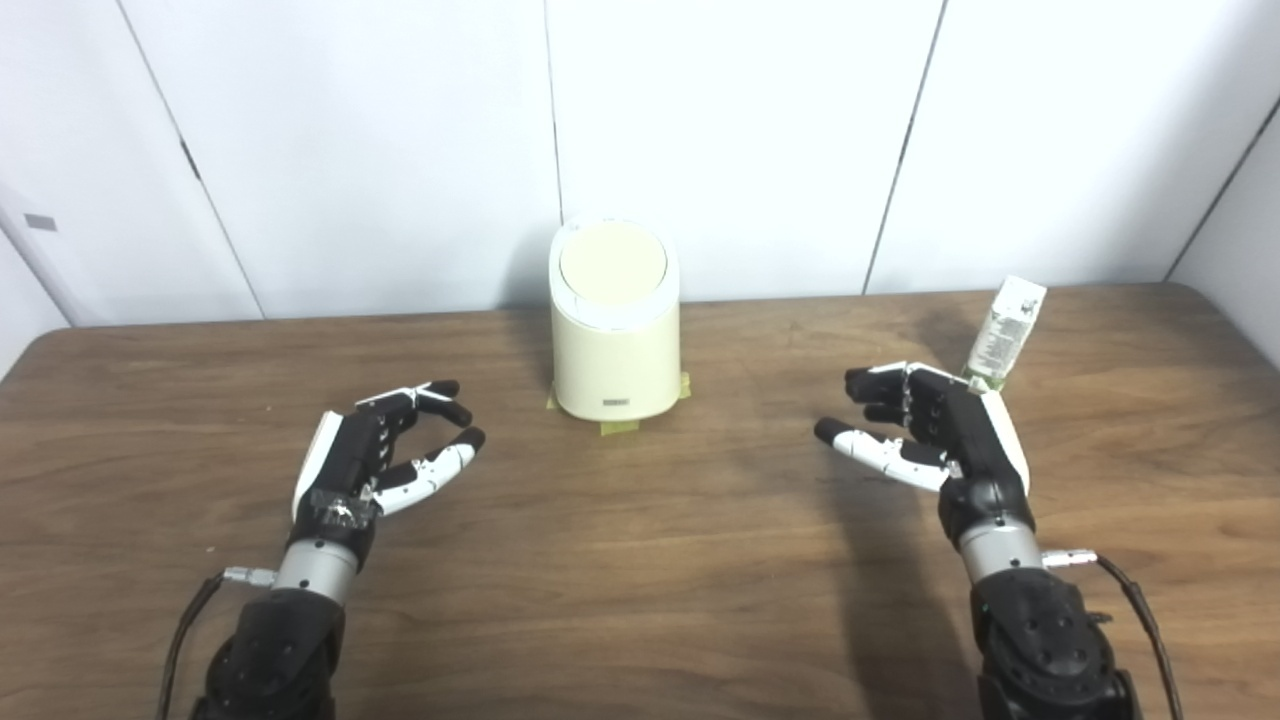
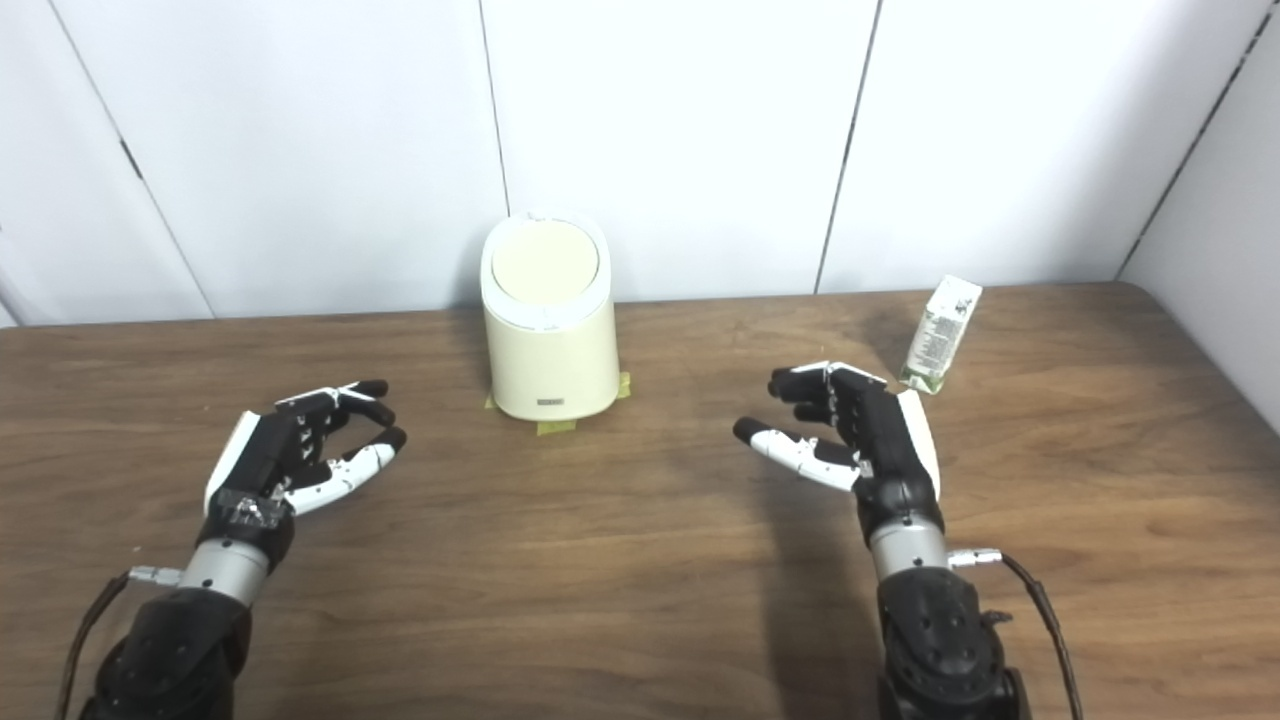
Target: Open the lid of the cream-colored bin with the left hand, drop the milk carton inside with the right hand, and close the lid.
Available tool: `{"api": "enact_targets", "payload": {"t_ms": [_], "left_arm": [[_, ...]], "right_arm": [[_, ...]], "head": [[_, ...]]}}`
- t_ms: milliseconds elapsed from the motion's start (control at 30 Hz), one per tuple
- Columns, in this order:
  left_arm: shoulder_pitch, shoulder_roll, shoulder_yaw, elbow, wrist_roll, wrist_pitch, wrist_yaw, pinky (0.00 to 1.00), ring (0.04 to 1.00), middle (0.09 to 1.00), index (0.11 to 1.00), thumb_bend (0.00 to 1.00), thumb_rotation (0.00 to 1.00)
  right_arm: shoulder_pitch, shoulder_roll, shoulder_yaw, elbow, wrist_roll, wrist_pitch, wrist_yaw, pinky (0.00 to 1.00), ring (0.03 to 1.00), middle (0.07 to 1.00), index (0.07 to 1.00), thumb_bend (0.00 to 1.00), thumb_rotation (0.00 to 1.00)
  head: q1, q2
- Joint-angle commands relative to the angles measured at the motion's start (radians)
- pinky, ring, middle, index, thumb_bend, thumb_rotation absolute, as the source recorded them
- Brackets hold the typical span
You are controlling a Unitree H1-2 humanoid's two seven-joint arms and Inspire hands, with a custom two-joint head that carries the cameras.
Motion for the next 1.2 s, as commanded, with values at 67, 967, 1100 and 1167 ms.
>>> {"api": "enact_targets", "payload": {"t_ms": [67,967,1100,1167], "left_arm": [[-0.028,-0.001,0.003,-0.052,0.011,0.007,0.01,0.88,0.884,0.828,0.659,0.53,0.15],[-0.05,-0.058,0.028,-0.08,-0.202,0.028,-0.036,1.0,1.0,1.0,1.0,0.64,0.93],[-0.135,-0.05,-0.014,-0.078,-0.115,0.054,-0.009,0.96,0.984,0.995,1.0,0.64,0.89],[-0.174,-0.049,-0.024,-0.07,-0.09,0.064,-0.005,0.94,0.974,0.986,0.994,0.64,0.86]], "right_arm": [[-0.039,0.006,-0.02,-0.025,0.058,-0.014,0.012,0.73,0.785,0.759,0.704,0.44,0.05],[0.037,-0.026,-0.053,0.0,0.316,-0.104,0.113,1.0,1.0,0.988,1.0,0.75,1.0],[0.064,-0.028,-0.051,-0.005,0.313,-0.128,0.111,0.99,1.0,0.981,1.0,0.72,1.0],[0.073,-0.023,-0.051,-0.01,0.311,-0.135,0.105,0.98,0.996,0.974,1.0,0.72,1.0]], "head": [[-0.002,0.003],[0.004,-0.075],[0.008,-0.115],[0.01,-0.124]]}}
